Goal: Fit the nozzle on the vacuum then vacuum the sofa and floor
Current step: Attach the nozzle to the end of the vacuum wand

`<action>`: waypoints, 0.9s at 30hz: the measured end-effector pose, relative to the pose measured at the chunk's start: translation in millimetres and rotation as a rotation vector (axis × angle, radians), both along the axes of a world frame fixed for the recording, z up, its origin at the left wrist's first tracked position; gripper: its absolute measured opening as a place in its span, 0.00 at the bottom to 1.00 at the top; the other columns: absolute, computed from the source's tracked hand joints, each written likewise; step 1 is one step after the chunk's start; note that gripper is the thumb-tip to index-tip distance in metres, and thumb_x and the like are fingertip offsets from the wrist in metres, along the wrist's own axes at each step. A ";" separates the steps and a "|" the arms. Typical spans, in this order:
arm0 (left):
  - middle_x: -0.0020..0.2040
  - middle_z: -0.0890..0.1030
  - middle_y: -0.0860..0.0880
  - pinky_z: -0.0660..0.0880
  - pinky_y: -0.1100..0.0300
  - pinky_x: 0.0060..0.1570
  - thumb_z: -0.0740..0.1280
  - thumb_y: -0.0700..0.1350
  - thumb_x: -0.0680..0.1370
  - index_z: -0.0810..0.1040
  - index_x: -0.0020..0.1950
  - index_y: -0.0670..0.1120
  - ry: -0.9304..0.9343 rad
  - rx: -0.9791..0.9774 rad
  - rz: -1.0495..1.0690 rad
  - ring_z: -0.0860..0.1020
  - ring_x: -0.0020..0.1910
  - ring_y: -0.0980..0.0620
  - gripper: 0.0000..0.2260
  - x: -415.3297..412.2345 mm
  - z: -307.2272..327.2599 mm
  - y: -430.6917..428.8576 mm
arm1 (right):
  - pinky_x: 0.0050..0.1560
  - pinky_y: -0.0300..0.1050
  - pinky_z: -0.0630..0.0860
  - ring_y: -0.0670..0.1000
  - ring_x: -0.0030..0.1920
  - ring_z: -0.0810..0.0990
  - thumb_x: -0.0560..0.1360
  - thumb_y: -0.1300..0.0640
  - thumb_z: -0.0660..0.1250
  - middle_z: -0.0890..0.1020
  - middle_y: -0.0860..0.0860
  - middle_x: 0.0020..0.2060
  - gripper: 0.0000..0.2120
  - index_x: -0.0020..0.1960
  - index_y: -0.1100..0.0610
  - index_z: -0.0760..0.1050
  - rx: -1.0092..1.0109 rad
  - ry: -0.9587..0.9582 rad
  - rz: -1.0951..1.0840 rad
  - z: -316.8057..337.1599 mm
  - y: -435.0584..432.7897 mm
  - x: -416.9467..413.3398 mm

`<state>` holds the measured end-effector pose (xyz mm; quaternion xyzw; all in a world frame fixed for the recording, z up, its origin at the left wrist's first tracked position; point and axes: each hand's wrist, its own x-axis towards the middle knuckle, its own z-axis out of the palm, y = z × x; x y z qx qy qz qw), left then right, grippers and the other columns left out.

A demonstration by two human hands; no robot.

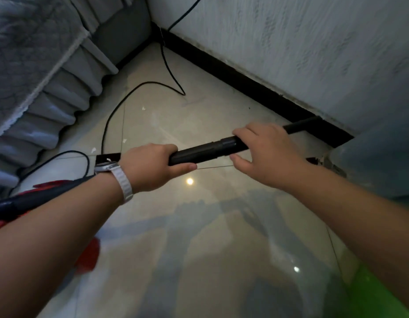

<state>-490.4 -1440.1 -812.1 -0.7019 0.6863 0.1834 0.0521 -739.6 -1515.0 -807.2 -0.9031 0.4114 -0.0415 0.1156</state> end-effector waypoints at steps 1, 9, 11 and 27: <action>0.34 0.76 0.53 0.68 0.61 0.28 0.58 0.71 0.74 0.74 0.47 0.54 -0.003 0.013 0.011 0.76 0.30 0.53 0.22 -2.6 14.5 4.1 | 0.65 0.52 0.68 0.53 0.55 0.76 0.76 0.45 0.67 0.79 0.49 0.54 0.20 0.64 0.53 0.76 0.007 -0.036 -0.026 13.5 9.6 -0.9; 0.35 0.75 0.54 0.77 0.57 0.32 0.59 0.72 0.75 0.73 0.47 0.53 -0.067 -0.026 0.066 0.76 0.32 0.54 0.22 -18.4 194.5 4.4 | 0.63 0.55 0.72 0.57 0.61 0.76 0.73 0.54 0.68 0.78 0.55 0.59 0.18 0.60 0.60 0.79 0.134 -0.253 -0.151 194.0 45.6 -3.6; 0.34 0.74 0.54 0.73 0.59 0.29 0.61 0.70 0.76 0.72 0.46 0.53 -0.080 -0.074 0.113 0.74 0.30 0.55 0.20 -21.2 241.2 0.3 | 0.61 0.55 0.75 0.55 0.59 0.77 0.73 0.53 0.66 0.78 0.54 0.58 0.18 0.60 0.59 0.79 0.185 -0.265 -0.157 242.3 50.6 1.7; 0.47 0.80 0.45 0.79 0.51 0.45 0.66 0.53 0.77 0.72 0.53 0.46 0.575 -0.218 0.940 0.80 0.43 0.43 0.13 32.8 504.7 44.0 | 0.41 0.42 0.76 0.45 0.44 0.78 0.77 0.48 0.70 0.79 0.48 0.50 0.15 0.61 0.48 0.73 1.054 -0.565 -0.380 468.2 160.5 131.3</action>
